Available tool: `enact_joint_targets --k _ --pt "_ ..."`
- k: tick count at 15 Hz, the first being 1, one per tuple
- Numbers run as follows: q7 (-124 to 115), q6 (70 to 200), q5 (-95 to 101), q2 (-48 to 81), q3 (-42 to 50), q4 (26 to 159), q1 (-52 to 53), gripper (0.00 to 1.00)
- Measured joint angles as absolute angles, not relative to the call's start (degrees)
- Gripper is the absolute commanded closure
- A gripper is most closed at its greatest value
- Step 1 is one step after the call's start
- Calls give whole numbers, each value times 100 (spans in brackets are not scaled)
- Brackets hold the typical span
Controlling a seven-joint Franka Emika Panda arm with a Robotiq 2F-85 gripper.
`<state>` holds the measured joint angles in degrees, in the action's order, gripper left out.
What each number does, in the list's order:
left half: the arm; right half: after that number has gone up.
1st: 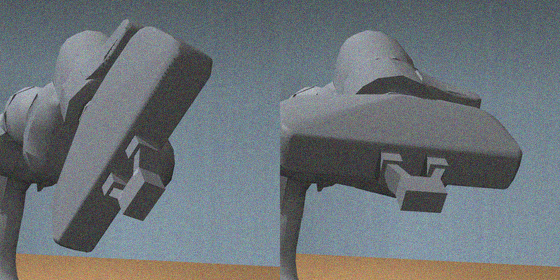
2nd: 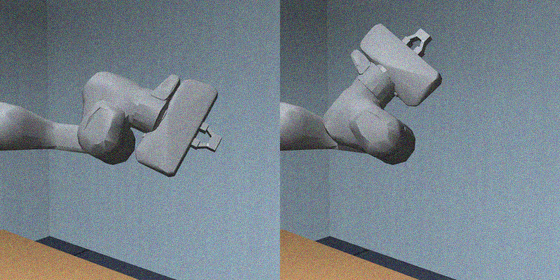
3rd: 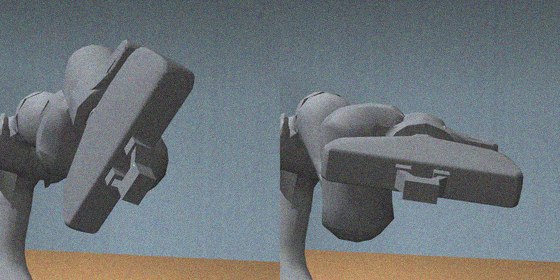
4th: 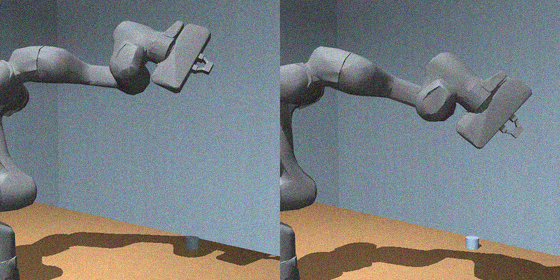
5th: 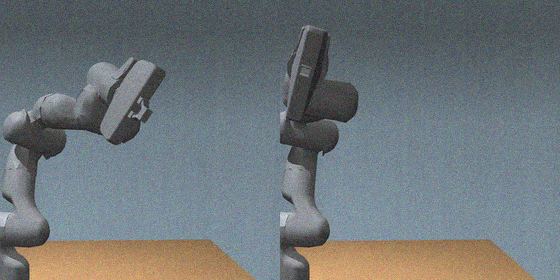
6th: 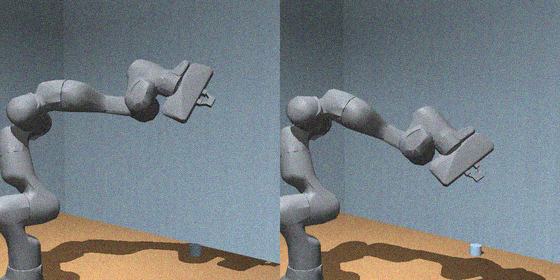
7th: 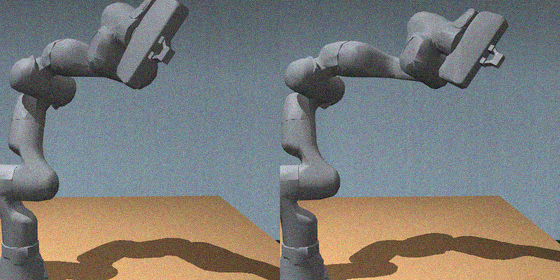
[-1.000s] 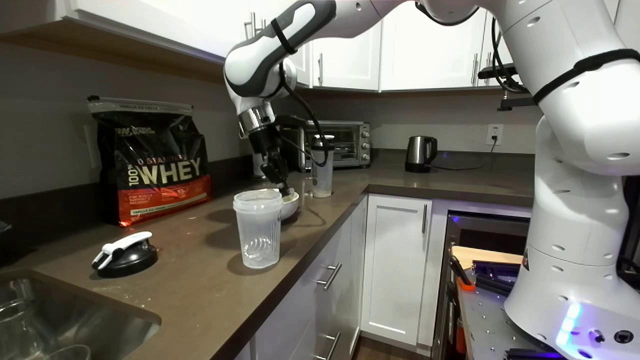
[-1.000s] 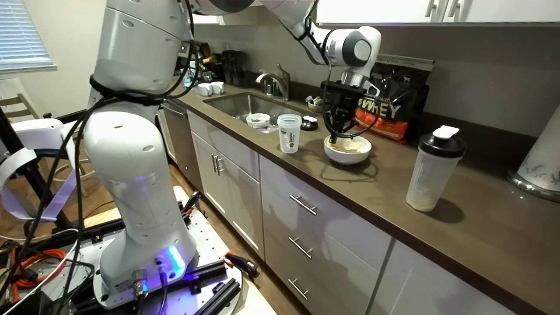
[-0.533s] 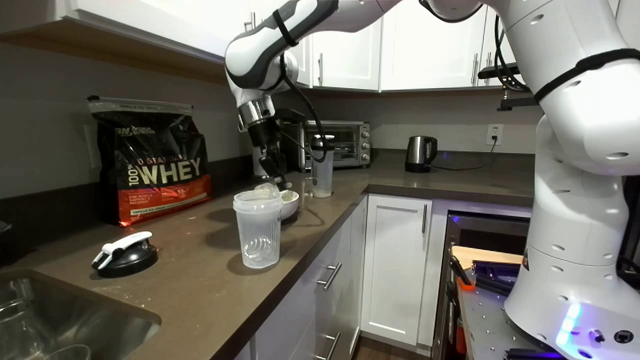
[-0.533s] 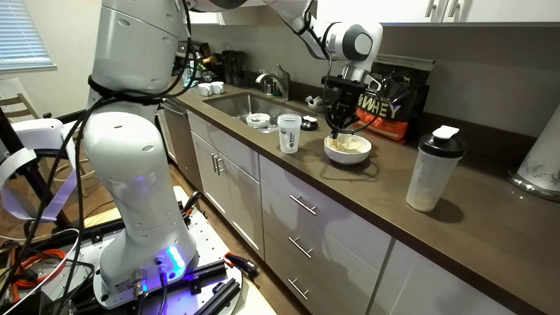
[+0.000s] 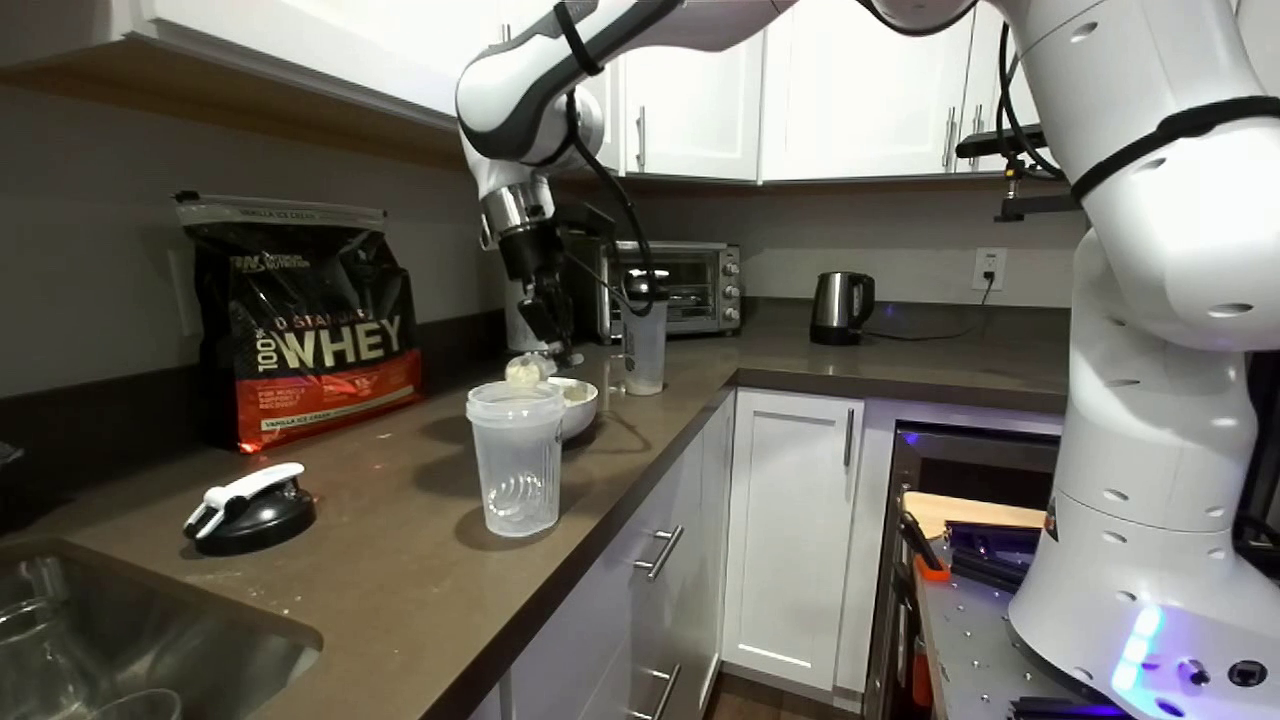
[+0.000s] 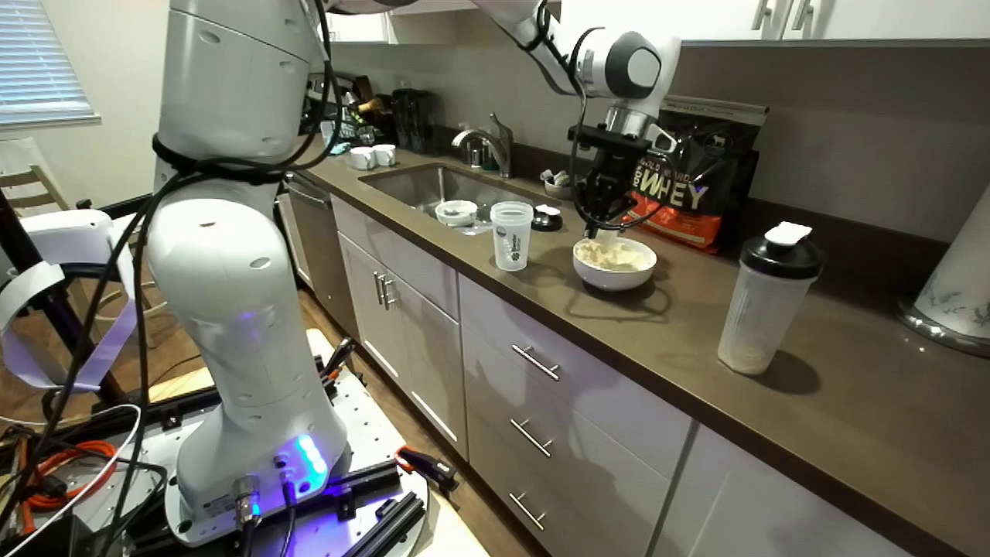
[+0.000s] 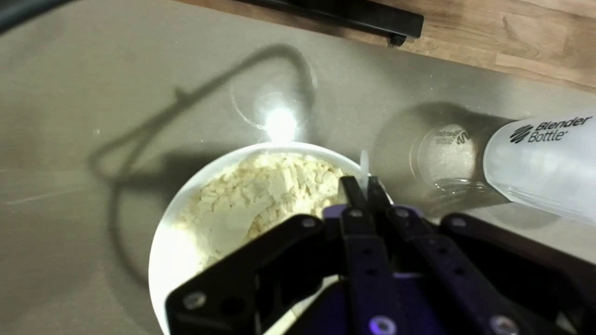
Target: Take one scoop of whey powder from the bowl and put it in the cup on the left
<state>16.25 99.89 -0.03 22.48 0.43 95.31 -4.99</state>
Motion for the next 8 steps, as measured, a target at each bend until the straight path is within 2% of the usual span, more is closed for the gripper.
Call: enact_joint_targets --k 8 --pt "1720 9989 -204 1806 46 9912 -554 99"
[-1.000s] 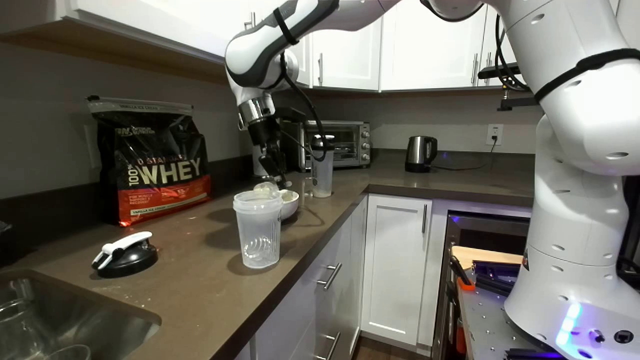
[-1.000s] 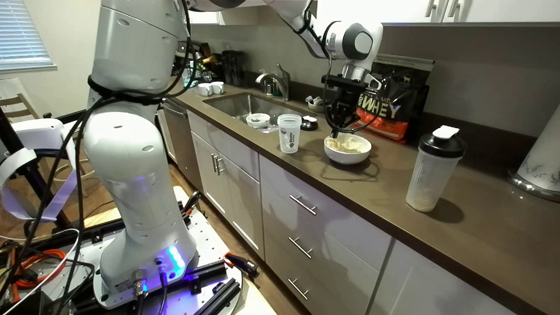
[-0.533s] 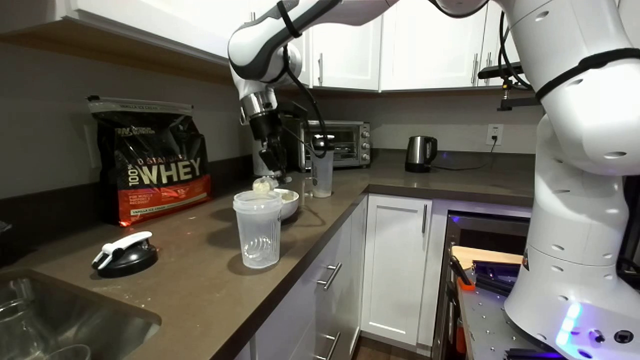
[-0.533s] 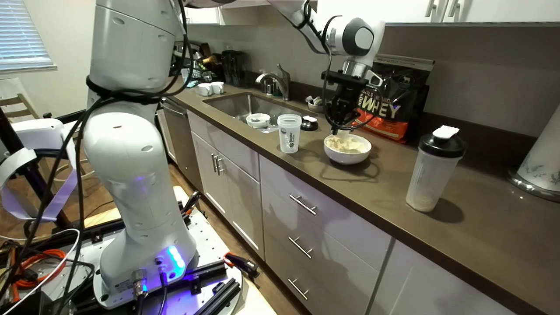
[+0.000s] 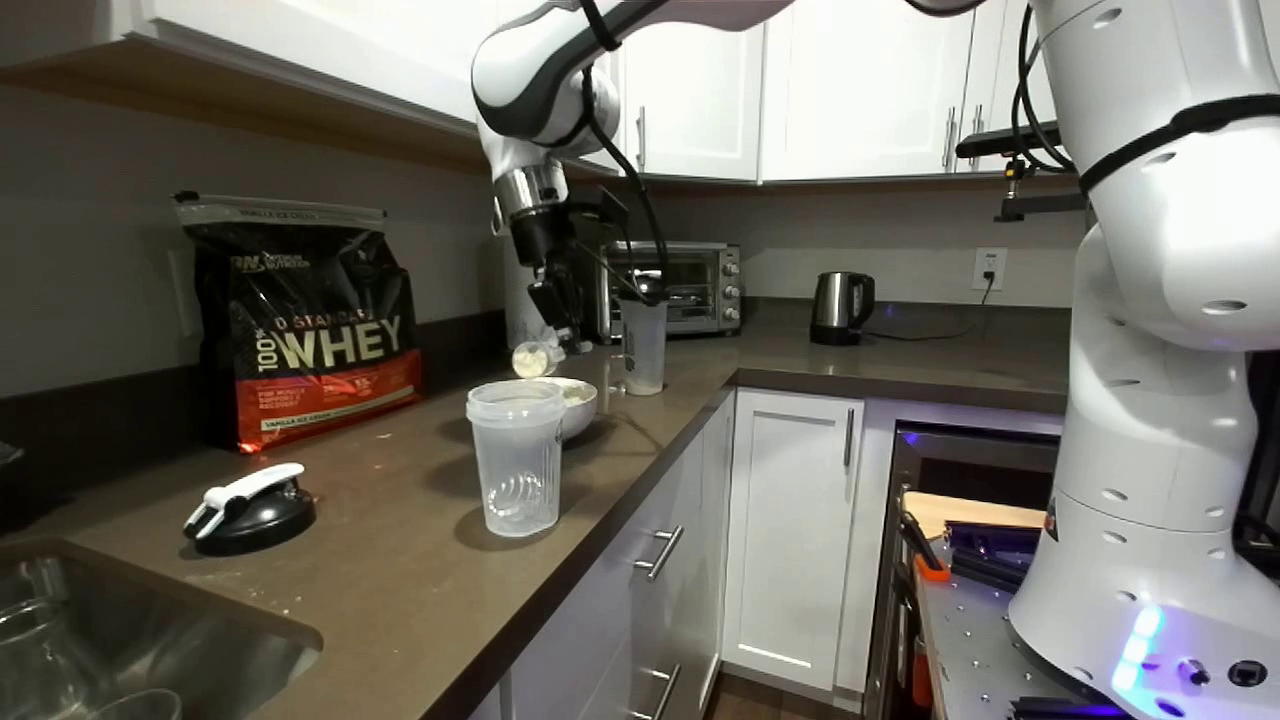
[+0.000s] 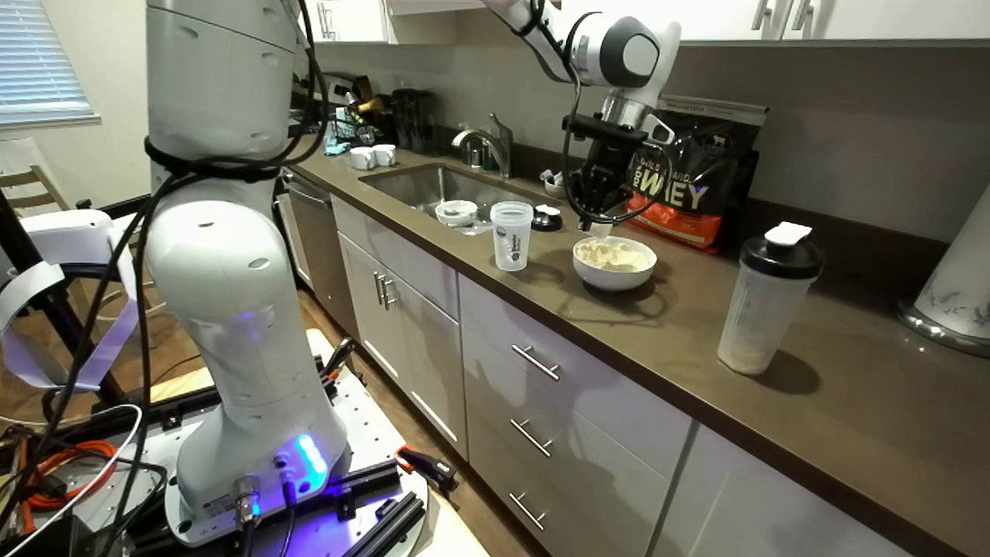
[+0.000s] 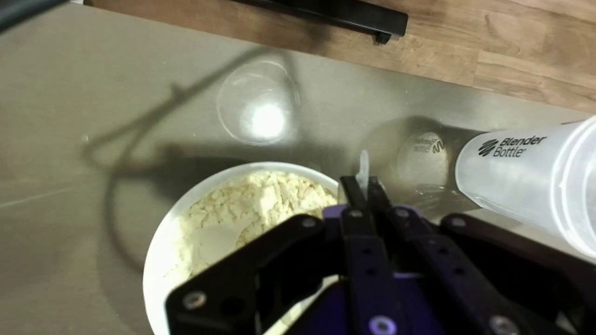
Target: Take one scoop of whey powder from the bowl and put it in the cup on the left
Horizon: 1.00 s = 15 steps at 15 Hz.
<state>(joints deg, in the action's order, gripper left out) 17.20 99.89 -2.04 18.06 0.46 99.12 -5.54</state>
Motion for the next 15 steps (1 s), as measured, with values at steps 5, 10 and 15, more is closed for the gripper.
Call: enact_joint_targets --k 5,10,15 --pt "1787 9990 -254 1439 53 10205 -567 99" --pt "1803 9990 -266 1021 51 10518 -552 99" --pt "1803 9996 -266 697 17 10690 -415 99"
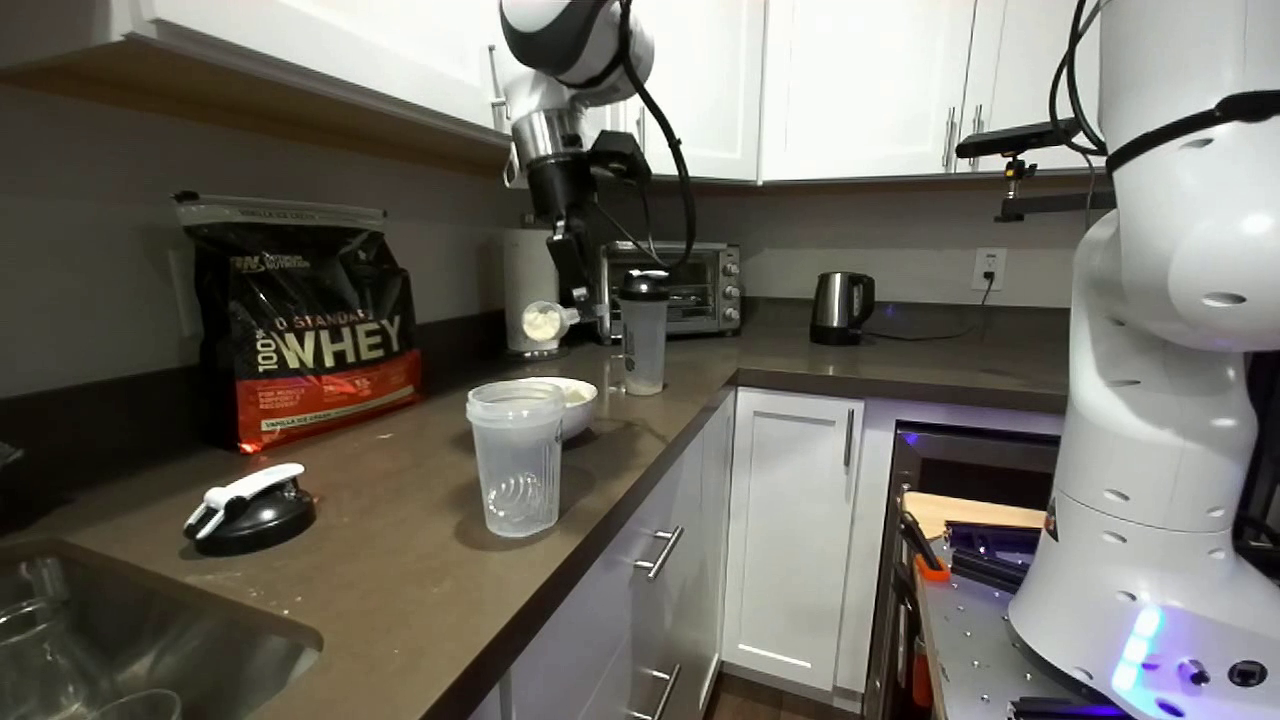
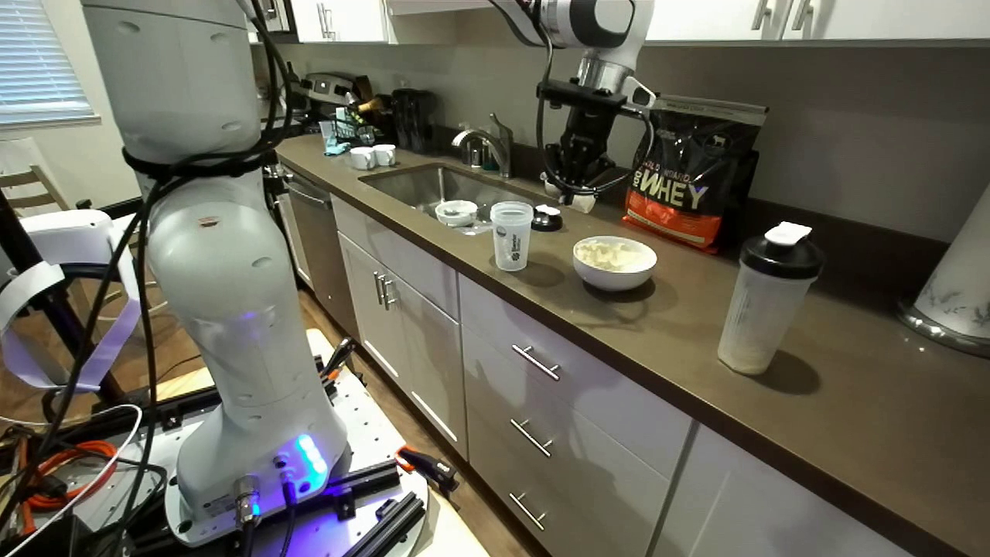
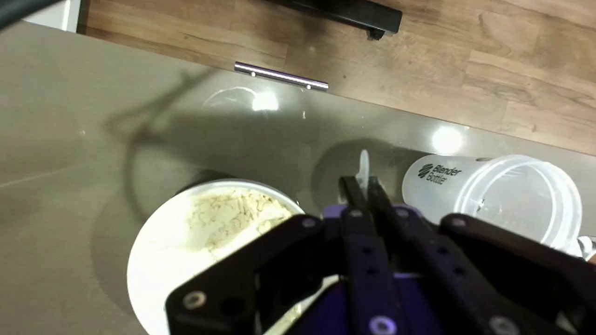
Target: Take one scoop of whey powder from the bowl and put it in the cup on the left
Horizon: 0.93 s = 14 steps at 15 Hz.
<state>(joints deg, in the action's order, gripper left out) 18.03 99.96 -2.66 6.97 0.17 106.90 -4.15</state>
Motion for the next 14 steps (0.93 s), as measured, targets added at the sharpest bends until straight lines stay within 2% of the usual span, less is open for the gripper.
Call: enact_joint_targets --k 14 --pt "1805 9998 -266 571 -227 10719 41 99"
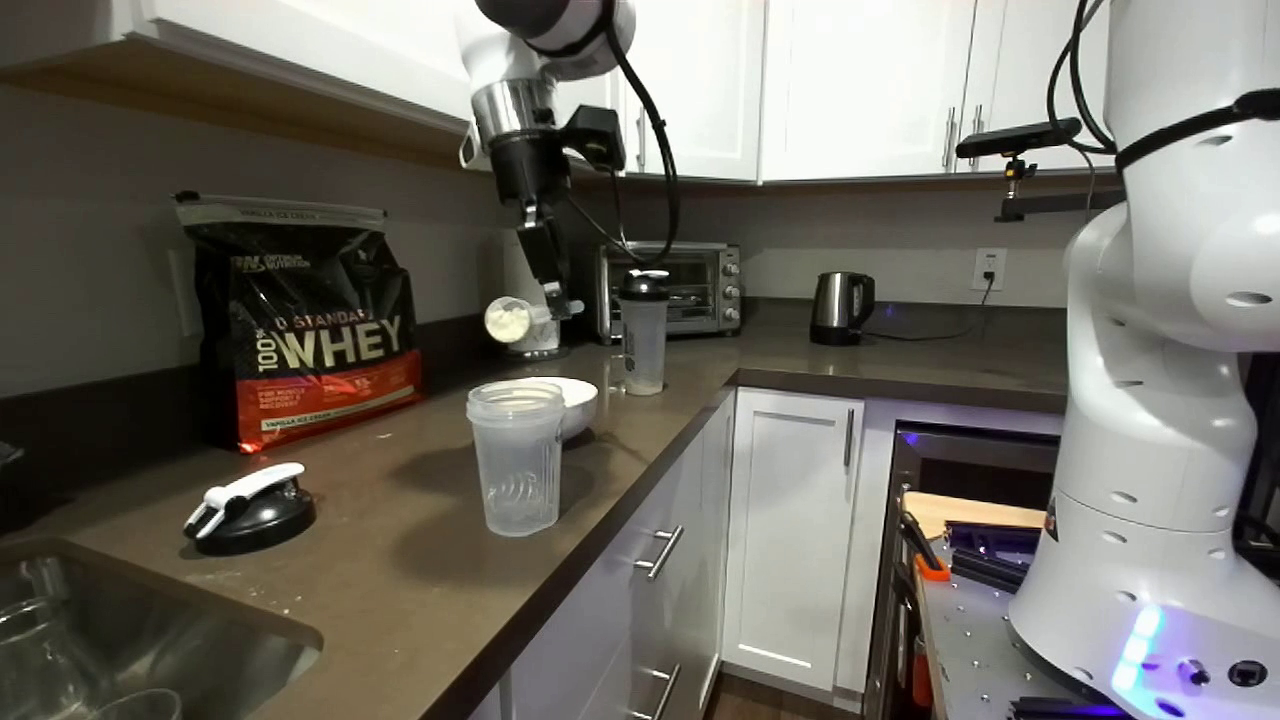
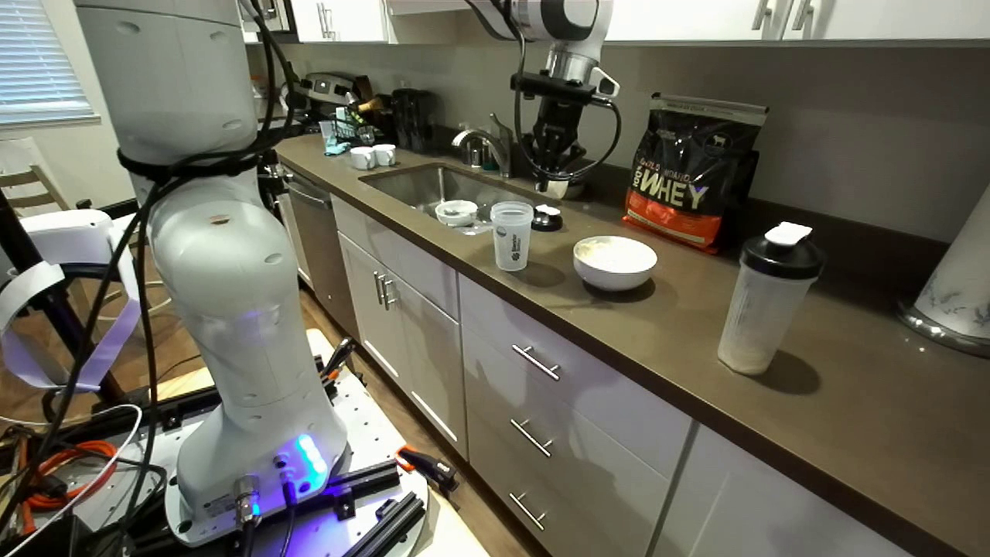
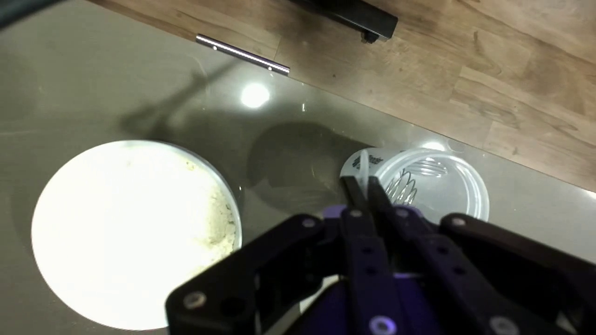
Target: Take one scoop of whey powder from the bowl and put it in the cup on the left
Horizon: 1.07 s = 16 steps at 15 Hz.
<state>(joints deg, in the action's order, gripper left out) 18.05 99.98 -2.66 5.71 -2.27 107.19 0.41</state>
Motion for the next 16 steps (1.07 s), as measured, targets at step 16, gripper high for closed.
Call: enact_joint_targets --k 16 --pt "1839 10656 -39 27 -404 11650 363 99"
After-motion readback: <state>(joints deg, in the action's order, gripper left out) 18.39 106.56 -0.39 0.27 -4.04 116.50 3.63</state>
